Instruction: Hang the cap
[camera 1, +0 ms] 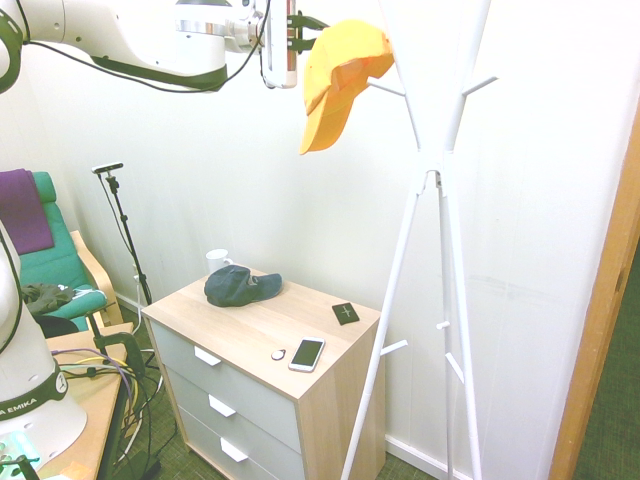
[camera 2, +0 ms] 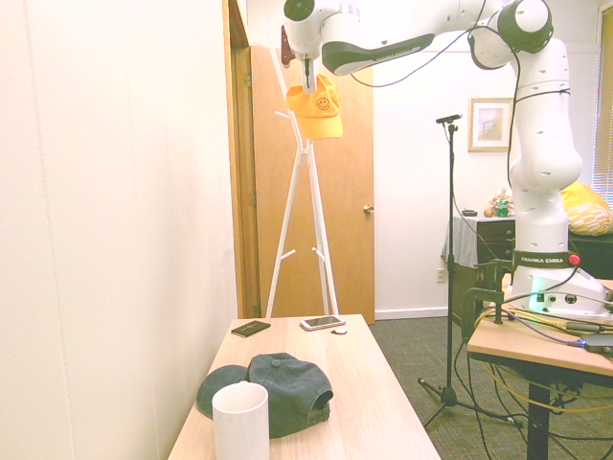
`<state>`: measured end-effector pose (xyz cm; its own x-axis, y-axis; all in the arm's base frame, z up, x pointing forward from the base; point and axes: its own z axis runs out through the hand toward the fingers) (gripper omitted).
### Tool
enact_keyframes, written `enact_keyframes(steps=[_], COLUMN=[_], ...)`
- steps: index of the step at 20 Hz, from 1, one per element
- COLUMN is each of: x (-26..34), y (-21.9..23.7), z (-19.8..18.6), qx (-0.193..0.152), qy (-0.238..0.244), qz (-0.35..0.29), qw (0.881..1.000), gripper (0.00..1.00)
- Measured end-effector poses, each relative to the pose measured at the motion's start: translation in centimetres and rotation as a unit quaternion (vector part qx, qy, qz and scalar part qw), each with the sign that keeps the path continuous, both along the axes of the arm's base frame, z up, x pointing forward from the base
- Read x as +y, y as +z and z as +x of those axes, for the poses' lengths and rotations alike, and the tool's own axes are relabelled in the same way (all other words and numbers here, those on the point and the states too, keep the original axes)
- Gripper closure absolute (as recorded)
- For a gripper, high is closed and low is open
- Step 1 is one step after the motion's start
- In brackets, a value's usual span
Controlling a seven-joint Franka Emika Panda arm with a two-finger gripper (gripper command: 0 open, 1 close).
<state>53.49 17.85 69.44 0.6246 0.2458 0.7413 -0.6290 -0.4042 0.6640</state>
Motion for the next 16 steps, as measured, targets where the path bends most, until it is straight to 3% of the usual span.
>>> enact_keyframes(steps=[4,5,10,16], x=[-2.5,-2.8,-2.1,-1.9], y=[-1.6,-2.3,-6.5,-7.6], z=[1.8,2.1,2.4,2.4], qx=[0.011,0.013,0.015,0.02], qy=[-0.004,-0.001,0.015,0.016], qz=[0.015,0.025,0.062,0.064], qw=[1.0,1.0,0.998,0.998], gripper=[1.0,0.0,0.0,0.0])
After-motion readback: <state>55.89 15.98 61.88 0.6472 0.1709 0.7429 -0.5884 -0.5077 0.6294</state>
